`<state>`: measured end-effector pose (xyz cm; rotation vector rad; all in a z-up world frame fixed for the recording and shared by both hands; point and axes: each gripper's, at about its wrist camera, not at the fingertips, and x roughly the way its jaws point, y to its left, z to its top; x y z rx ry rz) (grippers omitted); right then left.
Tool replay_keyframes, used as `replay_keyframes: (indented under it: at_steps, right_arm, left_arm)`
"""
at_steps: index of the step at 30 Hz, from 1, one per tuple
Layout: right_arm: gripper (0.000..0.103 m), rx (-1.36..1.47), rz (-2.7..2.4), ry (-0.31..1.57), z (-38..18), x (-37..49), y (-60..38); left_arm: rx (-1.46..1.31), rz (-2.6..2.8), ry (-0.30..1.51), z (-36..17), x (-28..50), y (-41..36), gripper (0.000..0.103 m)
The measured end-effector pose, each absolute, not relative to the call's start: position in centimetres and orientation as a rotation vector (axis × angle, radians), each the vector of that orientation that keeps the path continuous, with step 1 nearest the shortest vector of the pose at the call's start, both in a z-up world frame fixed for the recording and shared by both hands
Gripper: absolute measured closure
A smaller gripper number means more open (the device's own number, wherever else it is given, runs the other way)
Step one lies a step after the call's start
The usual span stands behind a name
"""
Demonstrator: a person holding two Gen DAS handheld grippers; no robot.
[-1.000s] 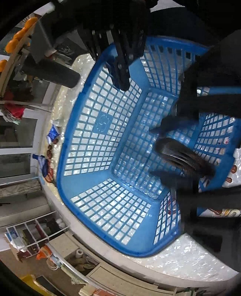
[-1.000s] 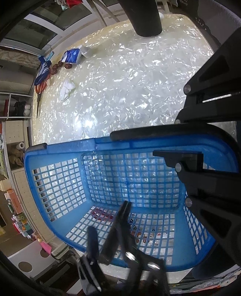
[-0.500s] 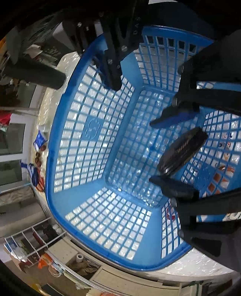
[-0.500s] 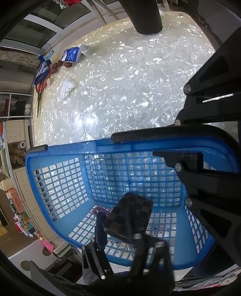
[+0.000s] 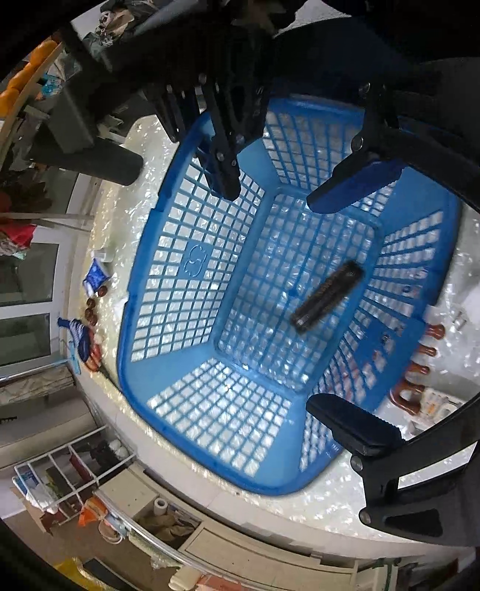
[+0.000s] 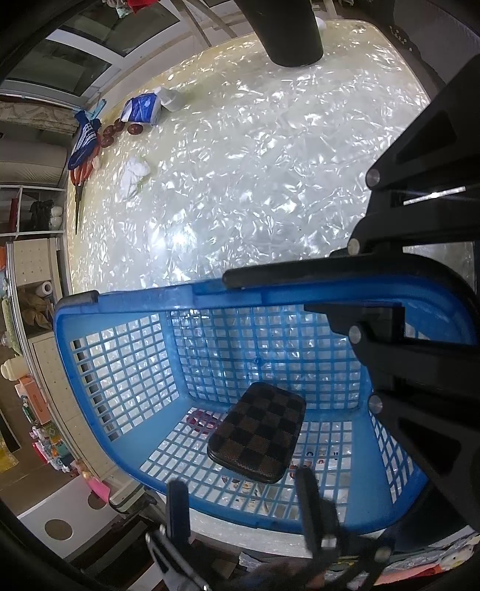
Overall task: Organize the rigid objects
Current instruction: 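Move the left tool back to the table toward the white charger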
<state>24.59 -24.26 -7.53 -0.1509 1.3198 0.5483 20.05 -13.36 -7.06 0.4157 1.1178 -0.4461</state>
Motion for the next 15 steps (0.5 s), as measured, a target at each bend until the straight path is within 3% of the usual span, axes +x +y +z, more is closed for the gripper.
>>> replay_keyframes:
  at_steps: [15]
  right_arm:
    - [0.096, -0.184, 0.55, 1.324, -7.1, 24.3, -24.4]
  left_arm:
    - [0.323, -0.175, 1.161, -2.2, 12.9, -3.0, 0.0]
